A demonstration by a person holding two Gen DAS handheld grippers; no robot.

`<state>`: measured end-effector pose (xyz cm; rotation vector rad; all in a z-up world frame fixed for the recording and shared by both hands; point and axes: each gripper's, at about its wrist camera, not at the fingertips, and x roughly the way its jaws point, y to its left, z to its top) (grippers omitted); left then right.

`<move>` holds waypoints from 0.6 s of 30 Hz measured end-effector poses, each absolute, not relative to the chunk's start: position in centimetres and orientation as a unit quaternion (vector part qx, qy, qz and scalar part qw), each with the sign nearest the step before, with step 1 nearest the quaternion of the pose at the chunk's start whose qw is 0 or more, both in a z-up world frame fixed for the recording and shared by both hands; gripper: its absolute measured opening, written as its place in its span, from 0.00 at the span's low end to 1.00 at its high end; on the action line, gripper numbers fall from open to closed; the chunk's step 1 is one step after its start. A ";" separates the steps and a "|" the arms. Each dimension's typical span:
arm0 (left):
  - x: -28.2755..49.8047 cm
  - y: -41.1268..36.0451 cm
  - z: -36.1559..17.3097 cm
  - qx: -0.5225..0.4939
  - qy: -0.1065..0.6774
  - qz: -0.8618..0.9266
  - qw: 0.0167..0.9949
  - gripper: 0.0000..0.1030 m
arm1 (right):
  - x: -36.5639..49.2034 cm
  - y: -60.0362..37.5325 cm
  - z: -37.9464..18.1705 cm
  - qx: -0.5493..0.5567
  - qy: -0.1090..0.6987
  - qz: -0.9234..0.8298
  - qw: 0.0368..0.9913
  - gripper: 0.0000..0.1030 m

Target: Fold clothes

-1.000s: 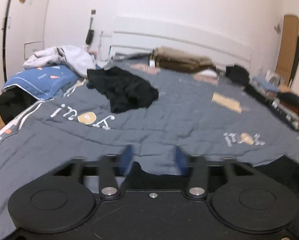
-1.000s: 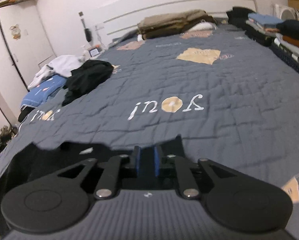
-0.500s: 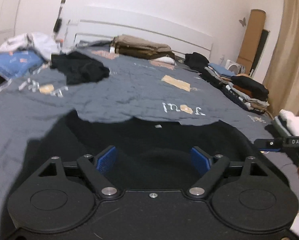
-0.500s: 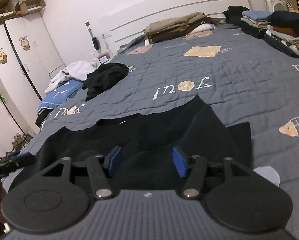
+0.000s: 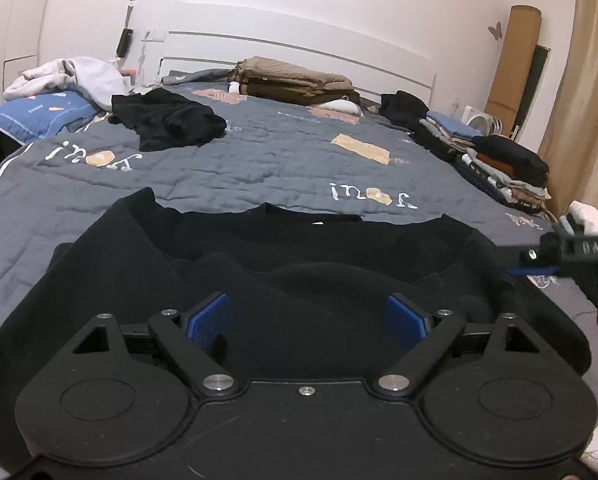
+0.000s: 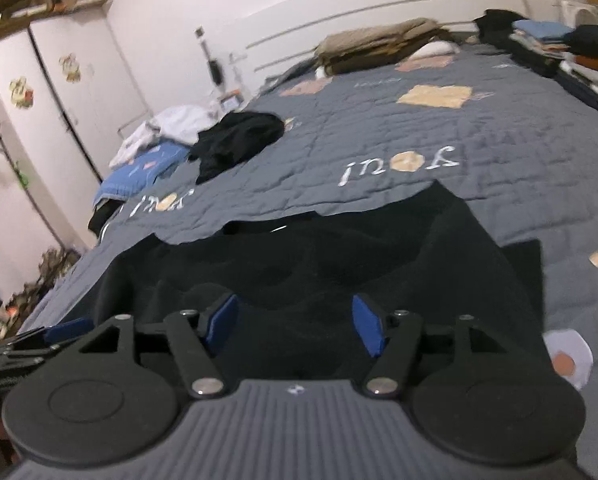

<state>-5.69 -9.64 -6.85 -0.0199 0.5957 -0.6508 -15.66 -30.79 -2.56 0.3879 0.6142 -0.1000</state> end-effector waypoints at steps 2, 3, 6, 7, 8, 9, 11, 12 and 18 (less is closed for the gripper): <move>-5.4 -9.9 -7.0 -0.010 0.293 -0.316 0.902 0.84 | -14.4 -30.7 -2.2 0.179 0.308 -0.043 0.933 0.62; -5.2 -10.1 -7.1 -0.011 0.296 -0.317 0.901 0.84 | -13.8 -30.7 -2.1 0.174 0.312 -0.040 0.933 0.63; -4.8 -10.5 -7.2 -0.005 0.294 -0.321 0.900 0.85 | -11.8 -30.7 -1.7 0.160 0.323 -0.034 0.932 0.64; -4.8 -10.8 -7.2 -0.001 0.291 -0.323 0.901 0.86 | -11.2 -30.9 -1.8 0.158 0.326 -0.036 0.932 0.65; -4.7 -10.9 -7.3 0.003 0.290 -0.324 0.900 0.86 | -10.5 -31.0 -1.9 0.156 0.329 -0.038 0.931 0.65; -4.6 -11.1 -7.4 0.005 0.290 -0.325 0.900 0.87 | -9.8 -31.1 -2.2 0.154 0.332 -0.038 0.930 0.65; -4.3 -11.3 -7.7 0.011 0.296 -0.325 0.898 0.87 | -8.7 -31.1 -2.9 0.147 0.339 -0.035 0.929 0.65; -4.2 -11.4 -7.8 0.013 0.299 -0.324 0.898 0.87 | -8.2 -31.0 -3.3 0.141 0.343 -0.033 0.928 0.65; -3.8 -11.7 -8.2 0.015 0.308 -0.321 0.896 0.87 | -6.2 -31.1 -6.0 0.108 0.362 -0.040 0.925 0.66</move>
